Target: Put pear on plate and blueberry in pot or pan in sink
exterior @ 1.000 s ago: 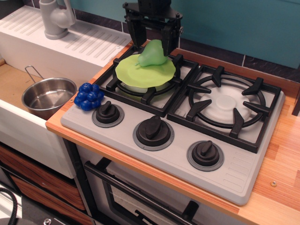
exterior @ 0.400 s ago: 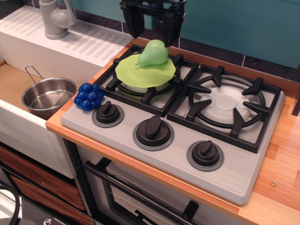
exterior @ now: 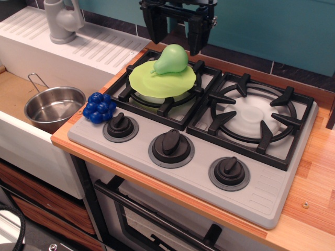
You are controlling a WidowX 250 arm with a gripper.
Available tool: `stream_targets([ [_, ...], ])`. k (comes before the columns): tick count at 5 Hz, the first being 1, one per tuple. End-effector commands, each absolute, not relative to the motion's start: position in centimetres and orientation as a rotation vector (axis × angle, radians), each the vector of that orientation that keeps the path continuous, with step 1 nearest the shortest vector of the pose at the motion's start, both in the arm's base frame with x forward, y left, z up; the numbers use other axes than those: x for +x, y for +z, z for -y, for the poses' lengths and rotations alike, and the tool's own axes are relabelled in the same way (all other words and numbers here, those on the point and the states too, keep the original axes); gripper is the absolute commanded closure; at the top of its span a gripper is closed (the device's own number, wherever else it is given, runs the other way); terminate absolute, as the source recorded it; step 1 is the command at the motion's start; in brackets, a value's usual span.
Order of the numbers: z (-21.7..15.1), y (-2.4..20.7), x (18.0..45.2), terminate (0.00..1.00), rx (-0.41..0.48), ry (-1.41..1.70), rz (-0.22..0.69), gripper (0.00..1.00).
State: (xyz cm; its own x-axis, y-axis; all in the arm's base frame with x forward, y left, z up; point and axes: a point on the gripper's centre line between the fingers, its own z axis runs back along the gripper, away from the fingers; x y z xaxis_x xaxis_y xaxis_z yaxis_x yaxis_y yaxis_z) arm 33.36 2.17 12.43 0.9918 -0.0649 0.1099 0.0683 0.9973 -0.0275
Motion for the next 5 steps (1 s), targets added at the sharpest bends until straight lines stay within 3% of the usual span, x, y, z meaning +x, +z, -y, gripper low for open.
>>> stream_targets([
  [1,-2.0,14.7,33.6,0.00,-0.022,-0.072,0.178,0.00],
  [3,-2.0,14.7,33.6,0.00,-0.022,-0.072,0.178,0.00],
  [5,-5.0,12.8,31.4,0.00,0.066,-0.169,0.224,0.00],
])
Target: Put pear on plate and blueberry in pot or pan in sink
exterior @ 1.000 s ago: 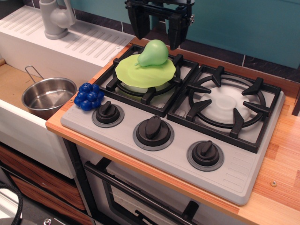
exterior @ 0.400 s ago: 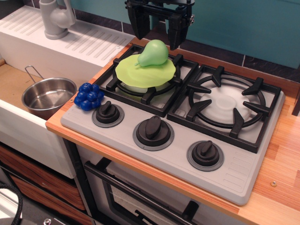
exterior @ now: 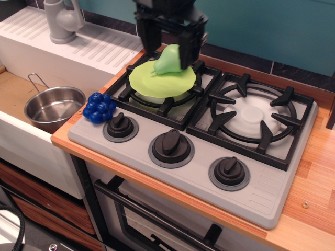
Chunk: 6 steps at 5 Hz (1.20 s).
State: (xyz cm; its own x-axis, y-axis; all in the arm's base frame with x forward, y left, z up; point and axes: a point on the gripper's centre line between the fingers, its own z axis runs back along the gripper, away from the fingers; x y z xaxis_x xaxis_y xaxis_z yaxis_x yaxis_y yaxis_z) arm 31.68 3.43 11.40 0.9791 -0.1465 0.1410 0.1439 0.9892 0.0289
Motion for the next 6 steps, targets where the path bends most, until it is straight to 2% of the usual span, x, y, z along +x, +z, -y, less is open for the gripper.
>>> stream_targets([
  [1,-6.0,12.7,30.9,0.00,0.067,-0.189,0.225,0.00],
  [2,-6.9,12.5,29.8,0.00,0.102,-0.165,0.203,0.00],
  [3,-7.3,12.3,28.5,0.00,0.133,-0.067,0.142,0.00],
  [5,-7.1,10.5,26.3,0.00,0.108,0.015,0.141,0.00],
  [6,-7.7,9.5,26.4,0.00,0.087,0.006,0.165,0.00],
])
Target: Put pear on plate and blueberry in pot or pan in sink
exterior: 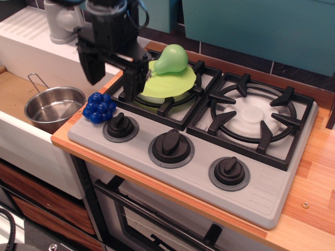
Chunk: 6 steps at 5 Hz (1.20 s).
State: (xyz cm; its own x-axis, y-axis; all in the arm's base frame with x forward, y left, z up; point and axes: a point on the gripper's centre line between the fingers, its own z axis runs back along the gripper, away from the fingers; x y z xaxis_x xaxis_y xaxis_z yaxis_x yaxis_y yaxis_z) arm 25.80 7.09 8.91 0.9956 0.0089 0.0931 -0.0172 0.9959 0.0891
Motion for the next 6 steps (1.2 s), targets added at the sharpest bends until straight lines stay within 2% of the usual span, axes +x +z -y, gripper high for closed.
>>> stream_targets([
  [1,-8.7,8.4,27.2,0.00,0.089,-0.012,0.208,0.00],
  [4,-11.2,7.5,29.6,0.00,0.125,-0.043,0.225,0.00],
  [6,-11.2,7.5,29.6,0.00,0.125,-0.043,0.225,0.00],
])
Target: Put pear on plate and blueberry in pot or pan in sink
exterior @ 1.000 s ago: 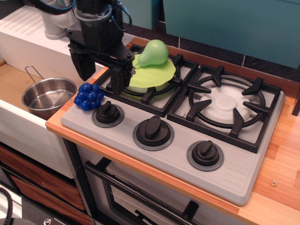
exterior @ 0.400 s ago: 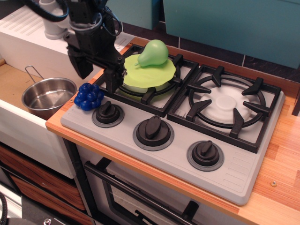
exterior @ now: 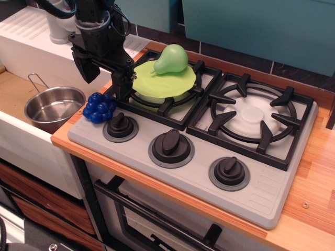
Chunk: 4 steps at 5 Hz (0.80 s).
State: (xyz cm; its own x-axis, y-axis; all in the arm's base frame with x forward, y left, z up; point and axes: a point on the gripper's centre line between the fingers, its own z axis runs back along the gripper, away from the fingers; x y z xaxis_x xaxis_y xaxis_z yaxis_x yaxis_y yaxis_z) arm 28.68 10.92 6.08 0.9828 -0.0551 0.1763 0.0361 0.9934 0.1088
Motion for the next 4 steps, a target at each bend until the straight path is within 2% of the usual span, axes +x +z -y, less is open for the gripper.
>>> stream_targets([
  [1,-11.2,7.5,29.6,0.00,0.125,-0.043,0.225,0.00],
  [2,-9.8,6.7,28.4,0.00,0.173,-0.033,0.250,0.00],
  [4,-10.9,4.8,27.9,0.00,0.193,-0.055,0.289,0.00],
])
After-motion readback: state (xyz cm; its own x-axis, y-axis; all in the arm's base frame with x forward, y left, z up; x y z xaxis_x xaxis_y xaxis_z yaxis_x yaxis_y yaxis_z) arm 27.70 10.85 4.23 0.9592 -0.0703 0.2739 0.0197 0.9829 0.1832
